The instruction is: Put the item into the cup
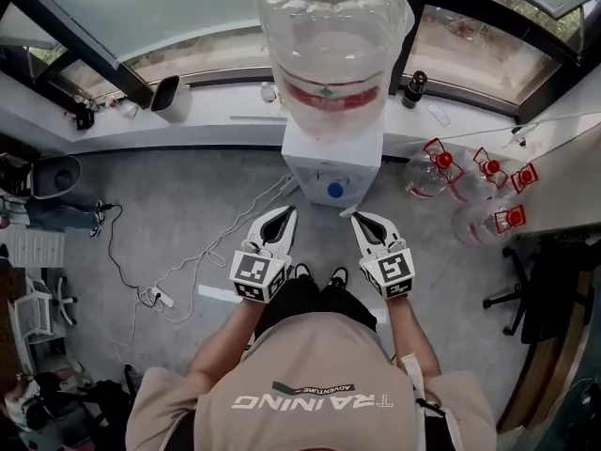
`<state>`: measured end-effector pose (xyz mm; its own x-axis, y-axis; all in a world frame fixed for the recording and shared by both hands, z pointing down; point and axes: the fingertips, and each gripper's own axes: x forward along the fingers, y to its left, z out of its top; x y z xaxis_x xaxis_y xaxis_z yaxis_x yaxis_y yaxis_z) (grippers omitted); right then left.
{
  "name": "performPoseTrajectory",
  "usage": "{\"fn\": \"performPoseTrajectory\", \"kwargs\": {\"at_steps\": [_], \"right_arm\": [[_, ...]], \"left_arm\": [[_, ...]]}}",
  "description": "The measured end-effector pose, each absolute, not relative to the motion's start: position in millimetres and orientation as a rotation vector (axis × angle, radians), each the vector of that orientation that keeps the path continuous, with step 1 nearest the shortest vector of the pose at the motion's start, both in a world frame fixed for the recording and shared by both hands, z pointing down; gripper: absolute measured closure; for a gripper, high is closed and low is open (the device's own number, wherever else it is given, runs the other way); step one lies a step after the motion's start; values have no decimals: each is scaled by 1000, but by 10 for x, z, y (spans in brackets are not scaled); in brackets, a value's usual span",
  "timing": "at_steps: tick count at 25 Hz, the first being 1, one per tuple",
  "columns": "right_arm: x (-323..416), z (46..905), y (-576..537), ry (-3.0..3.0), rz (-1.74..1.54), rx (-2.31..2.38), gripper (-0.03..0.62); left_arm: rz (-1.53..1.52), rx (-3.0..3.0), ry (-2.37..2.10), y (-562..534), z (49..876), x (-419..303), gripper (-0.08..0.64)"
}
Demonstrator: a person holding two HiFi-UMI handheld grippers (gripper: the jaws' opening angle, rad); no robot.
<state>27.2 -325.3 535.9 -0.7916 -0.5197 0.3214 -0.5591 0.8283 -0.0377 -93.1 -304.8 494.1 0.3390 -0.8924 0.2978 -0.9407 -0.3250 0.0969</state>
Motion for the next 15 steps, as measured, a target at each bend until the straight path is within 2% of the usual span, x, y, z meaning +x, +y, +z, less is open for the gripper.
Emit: {"fn": "performPoseTrajectory", "kwargs": {"at_steps": [9, 15], "right_arm": [[-140, 5671, -3363, -2672, 137, 842, 581], [-278, 6330, -3506, -2541, 138, 919, 581]], "left_arm": [[277, 2407, -1572, -3236, 5179, -1075, 552], [344, 2467, -1496, -3390, 5548, -1213, 552]]}}
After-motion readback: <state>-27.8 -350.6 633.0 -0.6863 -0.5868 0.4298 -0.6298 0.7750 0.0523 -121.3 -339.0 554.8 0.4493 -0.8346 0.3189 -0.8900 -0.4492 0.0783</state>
